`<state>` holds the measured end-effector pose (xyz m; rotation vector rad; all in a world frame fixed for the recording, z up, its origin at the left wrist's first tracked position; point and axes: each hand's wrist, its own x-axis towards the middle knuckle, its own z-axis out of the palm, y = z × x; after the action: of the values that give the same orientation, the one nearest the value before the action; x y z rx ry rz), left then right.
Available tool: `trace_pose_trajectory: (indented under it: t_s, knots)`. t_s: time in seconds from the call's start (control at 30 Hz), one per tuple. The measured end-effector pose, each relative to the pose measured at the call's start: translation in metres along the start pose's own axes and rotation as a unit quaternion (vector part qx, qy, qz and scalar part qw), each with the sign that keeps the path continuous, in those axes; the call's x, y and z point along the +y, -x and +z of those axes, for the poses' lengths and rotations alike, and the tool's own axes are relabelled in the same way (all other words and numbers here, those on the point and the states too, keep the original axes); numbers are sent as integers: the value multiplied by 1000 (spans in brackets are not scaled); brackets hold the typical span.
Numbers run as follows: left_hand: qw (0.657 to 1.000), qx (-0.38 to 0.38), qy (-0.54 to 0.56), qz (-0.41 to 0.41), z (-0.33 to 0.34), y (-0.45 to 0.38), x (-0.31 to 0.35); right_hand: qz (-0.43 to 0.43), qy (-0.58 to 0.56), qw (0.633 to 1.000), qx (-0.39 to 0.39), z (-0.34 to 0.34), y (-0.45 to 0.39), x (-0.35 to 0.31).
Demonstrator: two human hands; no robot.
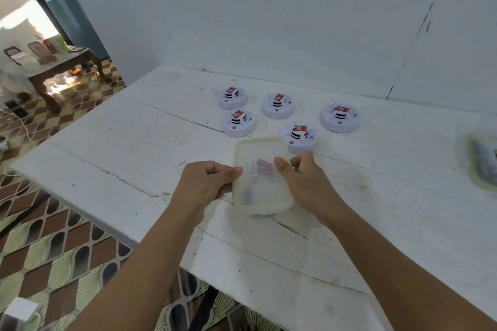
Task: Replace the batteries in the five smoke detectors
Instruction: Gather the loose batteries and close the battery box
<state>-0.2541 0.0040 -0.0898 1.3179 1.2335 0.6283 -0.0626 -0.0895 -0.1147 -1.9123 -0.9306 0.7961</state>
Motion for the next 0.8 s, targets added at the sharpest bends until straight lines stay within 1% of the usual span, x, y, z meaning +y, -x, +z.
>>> trace_pose_trajectory:
  t_s: [0.13,0.23,0.37,0.57,0.7,0.8]
  knots:
    - [1000,3,-7,4,1,-1,-1,8,-33,999,-20,2,1,2]
    - [1000,-5,-16,4,0,-2,1,4,-30,999,-29,1,1,1]
    - [1000,-14,-20,11,-3,-2,2,4,-45,999,-22,1,1,2]
    - [996,-39,-71,39,1,1,7,-3,-18,1000,23,-1,9,6]
    - [988,-90,-117,39,14,2,15,7,0,999,52,-15,18,15]
    - [983,-122,-132,49,30,1,18,20,-6,996,83,-31,27,25]
